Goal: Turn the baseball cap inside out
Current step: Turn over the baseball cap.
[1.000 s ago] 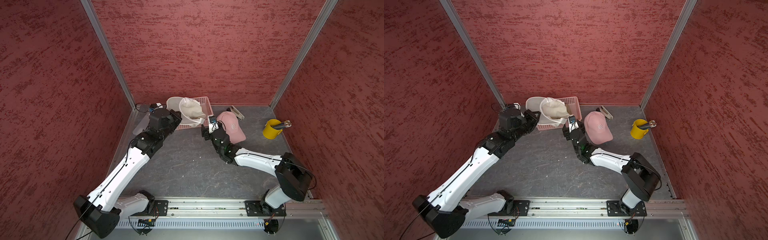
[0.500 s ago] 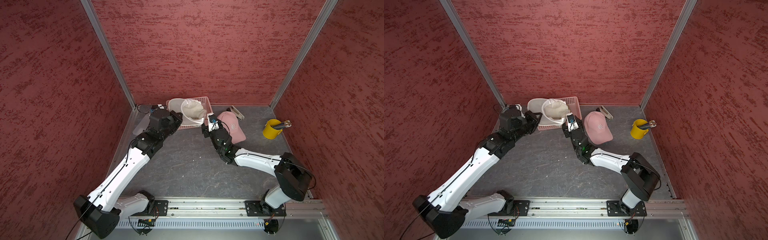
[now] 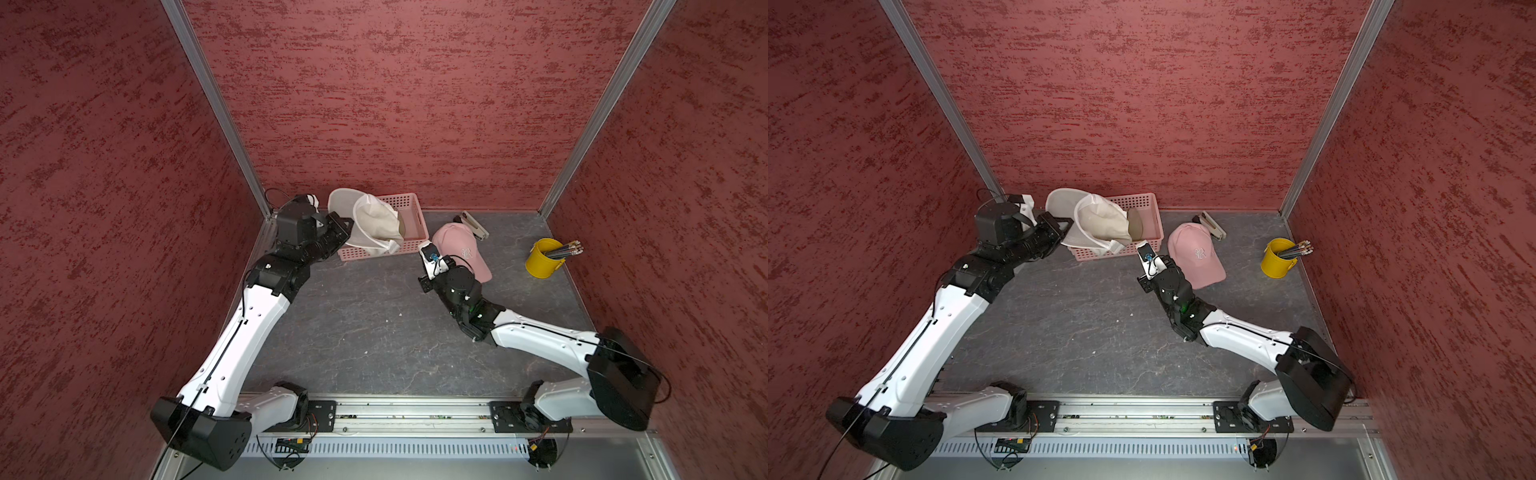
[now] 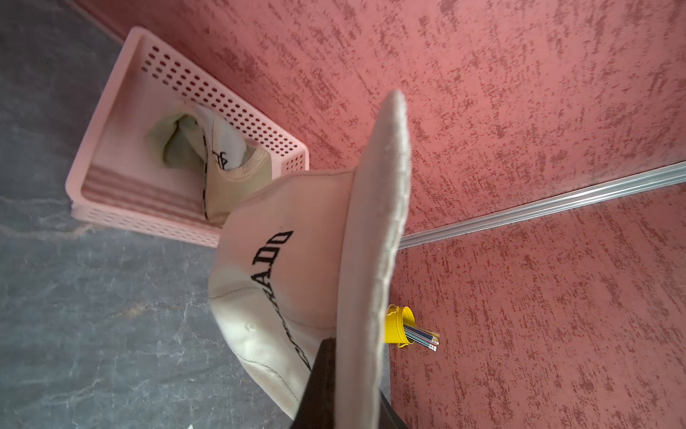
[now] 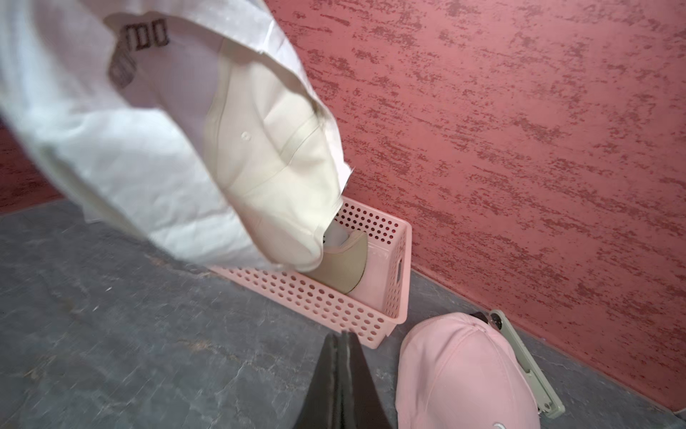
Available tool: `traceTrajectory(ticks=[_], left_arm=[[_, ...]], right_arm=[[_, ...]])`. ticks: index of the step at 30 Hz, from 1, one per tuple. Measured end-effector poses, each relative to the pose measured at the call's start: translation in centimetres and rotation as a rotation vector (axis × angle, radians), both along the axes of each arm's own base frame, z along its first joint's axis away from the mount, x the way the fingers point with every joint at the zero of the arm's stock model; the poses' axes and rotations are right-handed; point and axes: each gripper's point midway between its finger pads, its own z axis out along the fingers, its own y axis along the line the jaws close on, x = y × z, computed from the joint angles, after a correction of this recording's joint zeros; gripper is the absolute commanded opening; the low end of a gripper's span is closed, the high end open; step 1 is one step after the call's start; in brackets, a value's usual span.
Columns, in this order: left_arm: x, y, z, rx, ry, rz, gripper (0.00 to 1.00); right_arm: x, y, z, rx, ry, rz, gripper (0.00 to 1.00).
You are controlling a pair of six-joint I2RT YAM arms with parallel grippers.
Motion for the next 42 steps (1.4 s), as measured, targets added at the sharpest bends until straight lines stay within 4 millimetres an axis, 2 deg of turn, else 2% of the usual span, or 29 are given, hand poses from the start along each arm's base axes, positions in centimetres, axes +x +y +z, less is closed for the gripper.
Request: traceTrajectory(ticks=[1,2,4,8,11,14,16,19,27,37,42], left_arm=[[0.1,0.4,0.3,-0.011,-0.008,0.000,0.00],[0.2,0.8,0.4,-0.023,-0.010,0.002,0.00],[0.2,0.7,-0.1,-0.048,0.001,-0.007,0.00],[-0.1,-0.3,-2.3,-0.119,0.078,-0.030,0.00],[-0.5,-1.3,-3.8,-0.161,0.136,-0.030,0.00],[-1.0,-2.7,-3.9,-0.183,0.155,-0.045,0.00],[-1.3,-3.4,-3.8,-0.191,0.156,-0.054,0.00],[-1.2,-3.6,-3.6,-0.204,0.157,-0.035,0.00],[-1.3,-3.5,-3.2,-0.214,0.147,-0.017,0.00],[-1.9,-3.0,-3.7,-0.195,0.168,-0.001,0.00],[-2.0,-3.2,-3.6,-0.195,0.168,-0.008,0.00]], right_arm=[[-0.4,-0.1,0.2,0.010,0.005,0.014,0.42],[-0.8,-0.1,0.4,0.017,0.010,0.027,0.52],[-1.1,-0.3,0.1,0.024,0.017,0.035,0.59],[-0.8,0.6,-2.0,-0.004,0.042,0.038,0.69],[-0.2,1.6,-3.8,-0.050,0.045,0.037,0.71],[0.6,2.9,-5.0,-0.105,0.030,0.028,0.73],[1.0,3.5,-5.0,-0.128,0.008,0.019,0.73],[1.8,3.7,-4.1,-0.136,-0.032,-0.012,0.73],[2.9,2.7,-1.2,-0.134,-0.138,-0.120,0.72],[1.6,1.7,2.1,-0.061,-0.187,-0.088,0.71],[1.5,2.1,1.8,-0.049,-0.177,-0.061,0.70]])
